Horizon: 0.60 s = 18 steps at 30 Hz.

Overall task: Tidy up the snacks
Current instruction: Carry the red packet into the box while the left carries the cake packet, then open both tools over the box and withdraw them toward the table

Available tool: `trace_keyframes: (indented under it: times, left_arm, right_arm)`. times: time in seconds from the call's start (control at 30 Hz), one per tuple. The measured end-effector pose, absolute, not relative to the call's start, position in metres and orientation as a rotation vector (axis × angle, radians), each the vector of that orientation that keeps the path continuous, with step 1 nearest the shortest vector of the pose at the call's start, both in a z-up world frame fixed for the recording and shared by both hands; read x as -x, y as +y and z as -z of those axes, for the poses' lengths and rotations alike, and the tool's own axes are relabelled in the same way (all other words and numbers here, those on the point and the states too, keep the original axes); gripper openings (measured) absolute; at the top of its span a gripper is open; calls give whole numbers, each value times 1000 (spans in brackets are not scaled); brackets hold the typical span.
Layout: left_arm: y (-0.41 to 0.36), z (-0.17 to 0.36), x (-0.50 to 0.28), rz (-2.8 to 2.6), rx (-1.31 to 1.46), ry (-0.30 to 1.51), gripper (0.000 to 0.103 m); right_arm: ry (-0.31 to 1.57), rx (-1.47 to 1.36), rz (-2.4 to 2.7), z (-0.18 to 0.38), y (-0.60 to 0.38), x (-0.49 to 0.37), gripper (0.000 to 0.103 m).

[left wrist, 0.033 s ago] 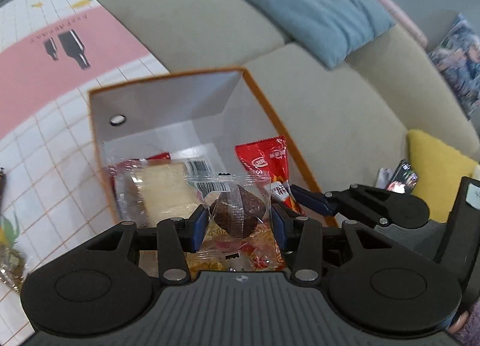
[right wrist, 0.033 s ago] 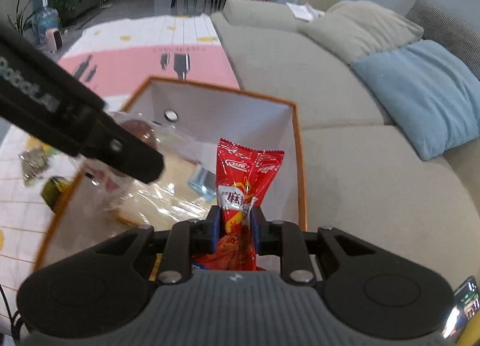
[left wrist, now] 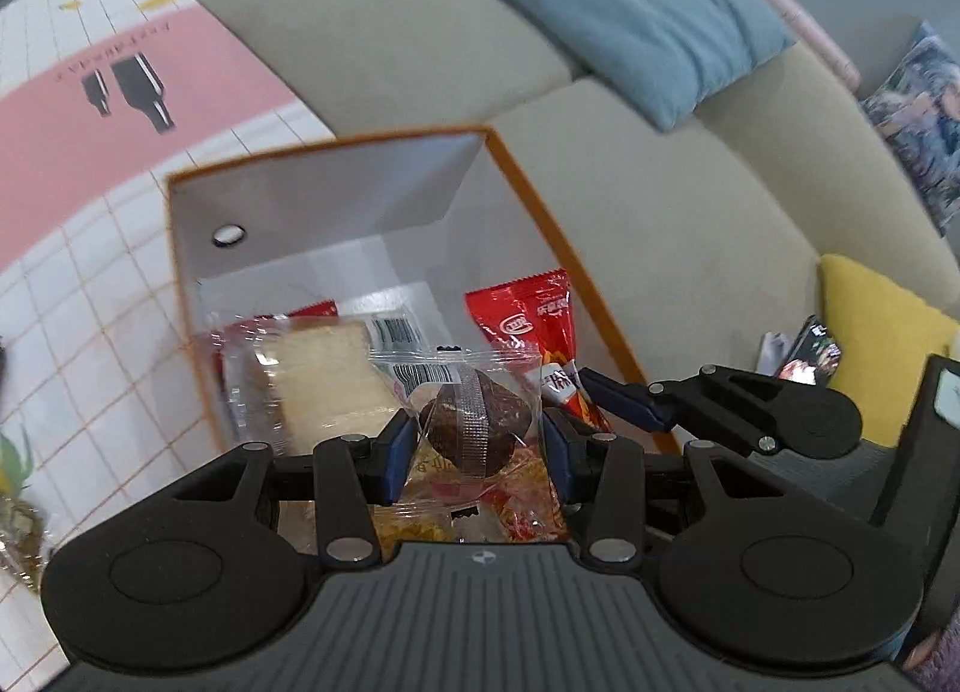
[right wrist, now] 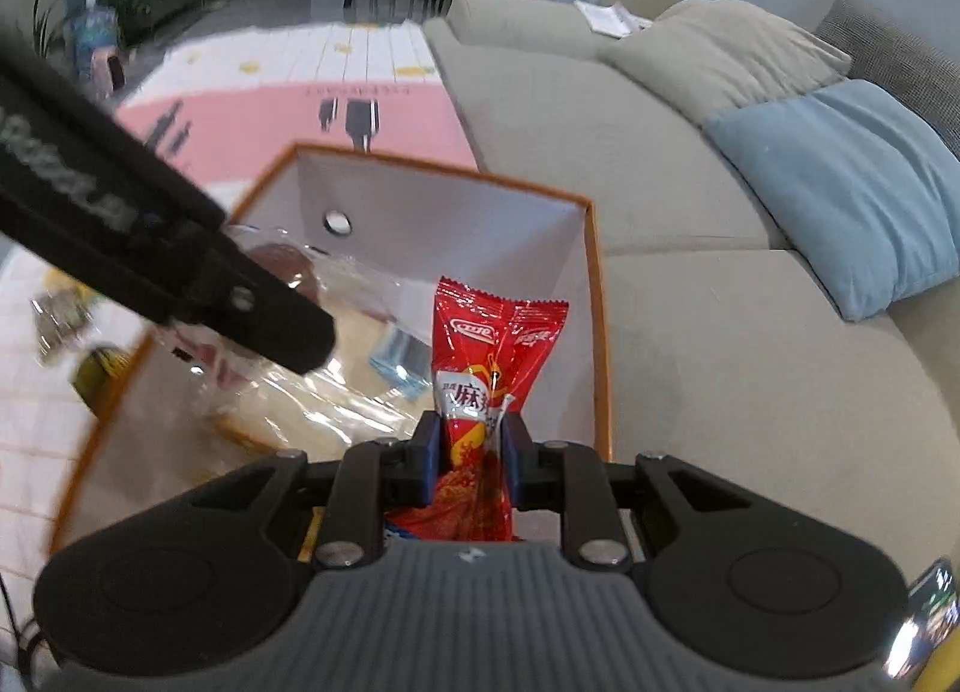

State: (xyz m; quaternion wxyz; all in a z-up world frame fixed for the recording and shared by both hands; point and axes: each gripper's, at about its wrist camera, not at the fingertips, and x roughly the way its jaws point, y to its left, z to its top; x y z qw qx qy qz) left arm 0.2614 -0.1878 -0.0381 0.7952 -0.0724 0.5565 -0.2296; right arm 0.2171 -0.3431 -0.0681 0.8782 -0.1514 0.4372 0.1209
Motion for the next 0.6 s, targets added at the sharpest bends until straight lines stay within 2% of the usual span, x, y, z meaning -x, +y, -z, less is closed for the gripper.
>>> trace_keyframes:
  times: [0.37,0.6]
  left_arm:
    - [-222,79,-290,459,115,1338,50]
    - [-234,95,-293,452,75,1385,50]
  right_arm:
    - [1031,455,-309,98,-336,-238,21]
    - [1038,564,-302,104,-325,-249,24]
